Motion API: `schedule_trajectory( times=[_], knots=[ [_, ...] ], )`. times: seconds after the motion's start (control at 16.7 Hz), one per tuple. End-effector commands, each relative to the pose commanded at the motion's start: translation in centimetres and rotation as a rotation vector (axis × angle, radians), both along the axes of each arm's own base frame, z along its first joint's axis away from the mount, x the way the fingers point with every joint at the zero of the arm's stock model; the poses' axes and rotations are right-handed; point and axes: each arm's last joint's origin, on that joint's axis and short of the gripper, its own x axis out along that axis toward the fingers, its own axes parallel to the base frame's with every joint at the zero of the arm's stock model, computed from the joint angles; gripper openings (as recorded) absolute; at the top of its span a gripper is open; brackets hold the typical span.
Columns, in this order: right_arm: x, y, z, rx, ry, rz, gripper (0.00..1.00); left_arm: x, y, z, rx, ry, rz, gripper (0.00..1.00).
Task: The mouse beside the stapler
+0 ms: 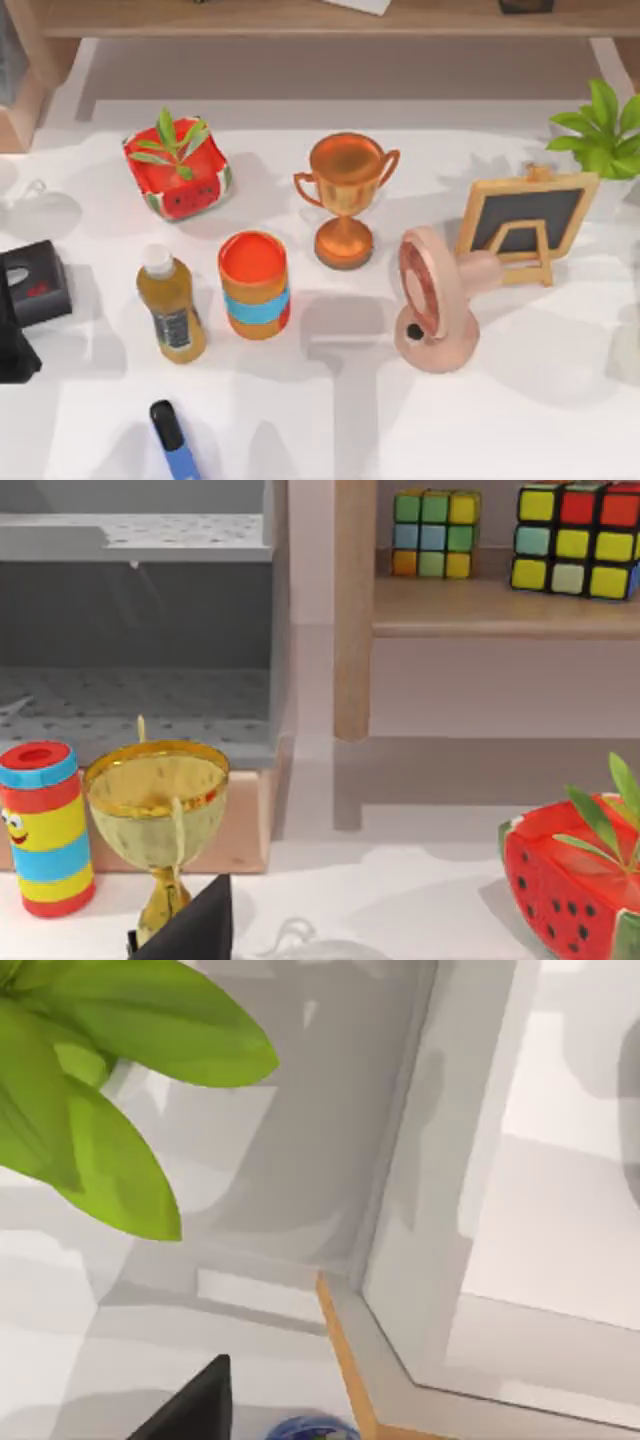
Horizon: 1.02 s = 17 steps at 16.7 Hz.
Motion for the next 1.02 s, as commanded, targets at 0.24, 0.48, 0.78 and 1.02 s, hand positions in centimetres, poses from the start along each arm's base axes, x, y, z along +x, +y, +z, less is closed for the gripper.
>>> schedule_trajectory(
  times=[0.24,0.48,0.78,1.02],
  knots=[
    [4.6,-5.4,-1.4,-0.018,0.061,-0.022,1.00,0.0,0.0,0.0,0.000,0.000,0.000,1.00],
    [7.6,-9.4,-5.8,-0.008,0.163,-0.018,1.00,0.0,0.0,0.0,0.000,0.000,0.000,1.00],
    [9.6,-10.0,-9.7,0.016,0.226,0.025,1.00,0.0,0.0,0.0,0.000,0.000,0.000,1.00],
    [9.8,-10.0,-9.9,0.018,0.225,0.030,1.00,0.0,0.0,0.0,0.000,0.000,0.000,1.00]
  ],
)
